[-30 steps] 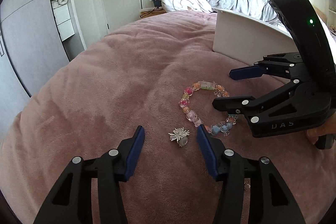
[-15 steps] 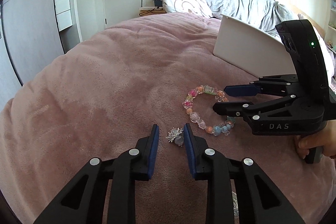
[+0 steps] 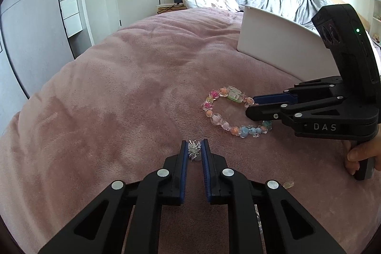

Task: Organize jewelry
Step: 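Grasp the silver flower charm with left tool while right tool grasps multicolour bracelet, then carry the flower charm and multicolour bracelet over the white box with both tools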

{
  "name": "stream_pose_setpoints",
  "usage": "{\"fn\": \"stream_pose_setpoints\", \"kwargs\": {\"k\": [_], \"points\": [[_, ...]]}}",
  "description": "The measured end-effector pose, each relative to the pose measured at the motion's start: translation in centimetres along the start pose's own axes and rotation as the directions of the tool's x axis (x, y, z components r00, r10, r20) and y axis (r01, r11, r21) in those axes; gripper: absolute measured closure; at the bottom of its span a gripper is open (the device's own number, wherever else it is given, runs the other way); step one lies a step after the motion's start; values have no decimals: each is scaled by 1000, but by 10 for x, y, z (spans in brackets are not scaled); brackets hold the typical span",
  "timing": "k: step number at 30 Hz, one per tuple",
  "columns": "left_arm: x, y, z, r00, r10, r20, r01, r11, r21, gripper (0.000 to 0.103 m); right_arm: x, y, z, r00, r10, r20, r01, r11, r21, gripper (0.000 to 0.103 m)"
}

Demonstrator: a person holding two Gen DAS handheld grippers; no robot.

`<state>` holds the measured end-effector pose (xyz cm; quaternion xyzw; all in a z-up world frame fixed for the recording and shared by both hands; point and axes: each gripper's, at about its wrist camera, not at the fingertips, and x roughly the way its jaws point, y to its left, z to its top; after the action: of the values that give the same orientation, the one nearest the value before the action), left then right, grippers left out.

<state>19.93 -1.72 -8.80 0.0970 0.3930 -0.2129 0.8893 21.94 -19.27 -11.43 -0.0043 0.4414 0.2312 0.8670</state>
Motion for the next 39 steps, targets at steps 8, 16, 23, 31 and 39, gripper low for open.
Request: {"fn": "stream_pose_setpoints", "kwargs": {"k": [8, 16, 23, 31, 39], "points": [[11, -4, -3, 997, 22, -67, -22, 1000, 1, 74, 2, -2, -1, 999, 17, -37, -16, 1000, 20, 84], [9, -6, -2, 996, 52, -70, -51, 999, 20, 79, -5, -2, -2, 999, 30, -31, -30, 1000, 9, 87], [-2, -12, 4, 994, 68, -81, -68, 998, 1, 79, -28, -3, 1, 998, 57, 12, -57, 998, 3, 94], [-26, -17, 19, 996, 63, -56, -66, 997, -46, 79, -64, -1, 16, 992, 87, 92, -87, 996, -6, 94], [-62, -22, 53, 998, 67, 1, -66, 992, -112, 79, -107, -3, 32, 977, 111, 184, -113, 994, -1, 94]]}}
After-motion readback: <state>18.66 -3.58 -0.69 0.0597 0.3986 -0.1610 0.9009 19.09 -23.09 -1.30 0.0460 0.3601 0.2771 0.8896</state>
